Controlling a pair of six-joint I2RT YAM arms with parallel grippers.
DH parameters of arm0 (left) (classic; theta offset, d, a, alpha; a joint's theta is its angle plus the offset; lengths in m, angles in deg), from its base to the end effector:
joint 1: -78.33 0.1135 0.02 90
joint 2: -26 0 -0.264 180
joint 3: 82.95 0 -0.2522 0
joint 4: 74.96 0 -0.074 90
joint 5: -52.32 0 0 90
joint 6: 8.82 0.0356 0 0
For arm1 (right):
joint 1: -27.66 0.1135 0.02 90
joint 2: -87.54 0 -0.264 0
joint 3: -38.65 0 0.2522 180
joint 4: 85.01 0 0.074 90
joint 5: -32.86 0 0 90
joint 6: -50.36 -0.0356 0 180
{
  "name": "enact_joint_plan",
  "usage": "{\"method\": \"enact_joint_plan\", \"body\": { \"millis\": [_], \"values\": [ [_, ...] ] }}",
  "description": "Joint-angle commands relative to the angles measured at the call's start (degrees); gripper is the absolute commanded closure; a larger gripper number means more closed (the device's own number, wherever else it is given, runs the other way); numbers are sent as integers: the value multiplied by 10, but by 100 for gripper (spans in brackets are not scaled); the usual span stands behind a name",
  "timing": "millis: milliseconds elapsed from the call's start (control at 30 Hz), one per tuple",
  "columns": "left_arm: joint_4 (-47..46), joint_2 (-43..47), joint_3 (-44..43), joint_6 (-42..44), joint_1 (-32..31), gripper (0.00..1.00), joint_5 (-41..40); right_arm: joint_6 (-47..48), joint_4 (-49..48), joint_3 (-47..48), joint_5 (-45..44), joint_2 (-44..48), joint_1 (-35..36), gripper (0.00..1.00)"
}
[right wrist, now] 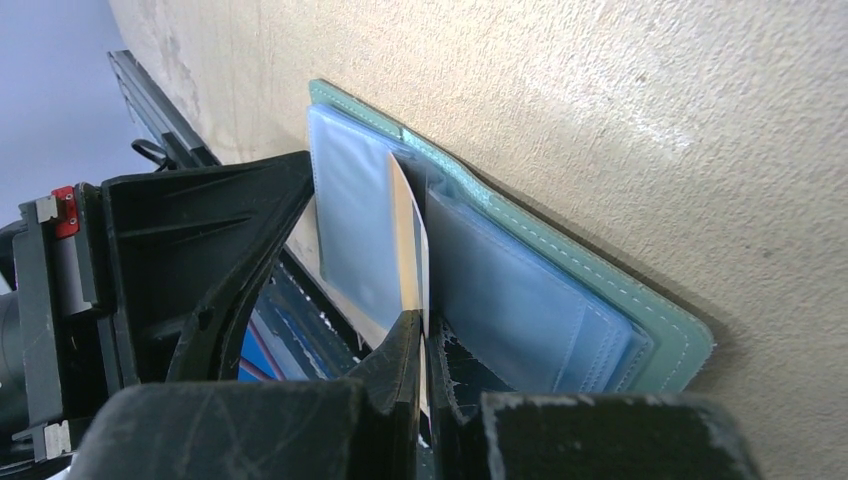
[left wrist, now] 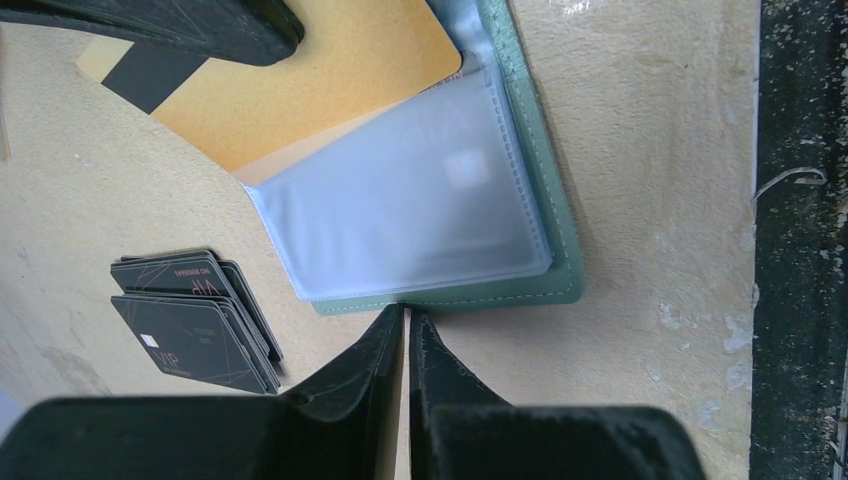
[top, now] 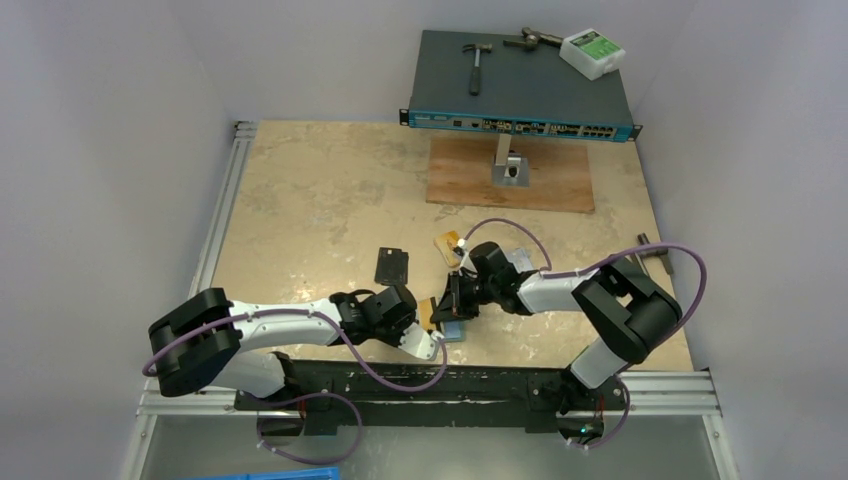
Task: Put the credit cards into the card holder
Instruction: Insert the credit card into the card holder.
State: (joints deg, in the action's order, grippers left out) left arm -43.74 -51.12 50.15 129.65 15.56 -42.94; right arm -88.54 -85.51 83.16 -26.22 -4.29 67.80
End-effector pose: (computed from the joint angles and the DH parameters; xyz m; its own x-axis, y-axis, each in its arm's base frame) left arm 0.1088 -0.2043 0.1478 0.3814 0.8881 -0.2567 0.8746 -0.2567 0.4113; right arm 0.1953 0.1886 0.1157 -0.9858 0.0144 -0.1675 -0.1202 0.6364 0.7620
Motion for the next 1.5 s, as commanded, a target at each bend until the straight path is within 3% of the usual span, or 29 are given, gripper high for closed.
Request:
{"method": "enact_joint_plan", "body": {
  "millis": [0, 567, 633, 800, 1000, 1467],
  "values": [
    [2, 10, -23, -23, -3, 95, 13, -2, 20, -21, -95, 3, 10, 100],
    [1, 3, -29, -41, -14, 98, -7, -28, 3, -25, -109, -14, 41, 99],
    [2, 1, -30, -40, -14, 98, -8, -22, 20, -25, -115, -13, 42, 93],
    [-3, 1, -27, -41, -15, 99, -13, -6, 70, -28, -148, 8, 47, 67],
    [-12, 11, -23, -43, -15, 100, -18, 8, 147, 6, -208, 15, 83, 53],
    [-33, 40, 1, -45, -14, 100, -21, 24, 300, 75, -308, 9, 133, 38]
  ]
}}
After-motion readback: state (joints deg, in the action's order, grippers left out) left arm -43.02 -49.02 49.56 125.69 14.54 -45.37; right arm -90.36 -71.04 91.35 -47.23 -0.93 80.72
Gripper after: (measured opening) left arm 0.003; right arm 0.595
